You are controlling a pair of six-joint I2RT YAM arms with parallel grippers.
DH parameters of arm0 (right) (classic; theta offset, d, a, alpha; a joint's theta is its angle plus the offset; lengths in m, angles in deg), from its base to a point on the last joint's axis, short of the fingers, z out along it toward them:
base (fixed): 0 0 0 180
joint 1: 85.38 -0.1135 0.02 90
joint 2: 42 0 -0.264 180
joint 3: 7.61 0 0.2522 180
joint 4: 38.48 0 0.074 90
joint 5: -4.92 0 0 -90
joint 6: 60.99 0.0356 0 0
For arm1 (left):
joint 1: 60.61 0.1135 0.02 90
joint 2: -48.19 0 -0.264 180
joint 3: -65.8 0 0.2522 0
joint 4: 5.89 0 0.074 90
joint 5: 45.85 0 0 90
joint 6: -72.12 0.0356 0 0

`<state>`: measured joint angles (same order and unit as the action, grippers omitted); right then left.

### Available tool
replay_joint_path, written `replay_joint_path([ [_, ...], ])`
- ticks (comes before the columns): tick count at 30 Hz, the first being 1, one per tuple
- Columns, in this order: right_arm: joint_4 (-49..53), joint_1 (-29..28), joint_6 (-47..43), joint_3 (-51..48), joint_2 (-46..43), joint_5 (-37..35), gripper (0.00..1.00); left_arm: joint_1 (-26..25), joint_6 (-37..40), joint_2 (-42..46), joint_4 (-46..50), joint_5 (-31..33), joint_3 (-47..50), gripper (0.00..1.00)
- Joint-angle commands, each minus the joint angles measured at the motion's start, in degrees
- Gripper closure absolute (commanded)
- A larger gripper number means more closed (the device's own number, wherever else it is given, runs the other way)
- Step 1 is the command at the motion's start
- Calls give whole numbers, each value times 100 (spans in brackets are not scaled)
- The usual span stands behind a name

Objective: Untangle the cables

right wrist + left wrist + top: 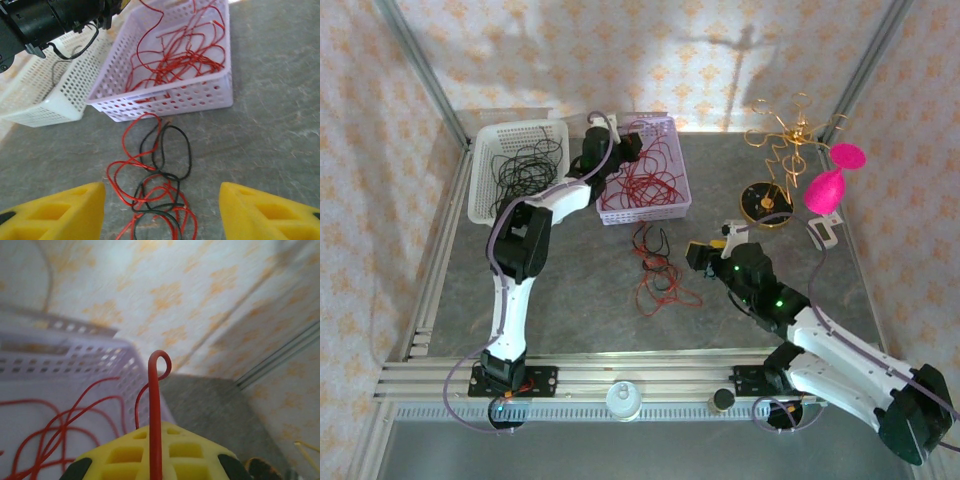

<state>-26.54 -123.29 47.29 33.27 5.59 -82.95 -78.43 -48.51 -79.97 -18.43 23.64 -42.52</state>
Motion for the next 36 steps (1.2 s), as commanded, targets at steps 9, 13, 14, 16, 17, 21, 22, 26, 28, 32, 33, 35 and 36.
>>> replay_joint_path([
  [9,420,12,264,303,458,-245,38,77,-124,-251,229,244,154,68],
  [13,429,12,240,399,570,-266,38,77,12,-20,470,382,83,57],
  [14,437,12,238,408,605,-267,38,74,30,53,556,433,62,53],
  [16,437,12,223,445,658,-274,38,83,94,209,661,453,35,50],
  [17,437,12,222,457,676,-283,38,77,123,301,701,444,56,49],
  [21,478,10,182,494,729,-299,37,78,210,847,719,447,336,50],
  [22,509,12,168,517,734,-320,37,77,228,992,722,436,423,50],
  [26,752,21,28,716,783,-453,36,52,390,1819,783,360,984,51],
  [28,918,27,-23,855,863,-485,36,10,463,2398,739,341,1503,51],
  [32,1074,122,-30,1026,1172,-366,33,-152,660,3415,775,232,2732,50],
  [33,1086,164,-21,1046,1294,-255,33,-210,695,3653,819,226,3018,50],
  [35,1137,245,9,1112,1562,9,33,-337,733,4090,881,214,3609,50],
  [36,1215,273,37,1165,1717,127,33,-431,734,4317,928,222,3892,50],
])
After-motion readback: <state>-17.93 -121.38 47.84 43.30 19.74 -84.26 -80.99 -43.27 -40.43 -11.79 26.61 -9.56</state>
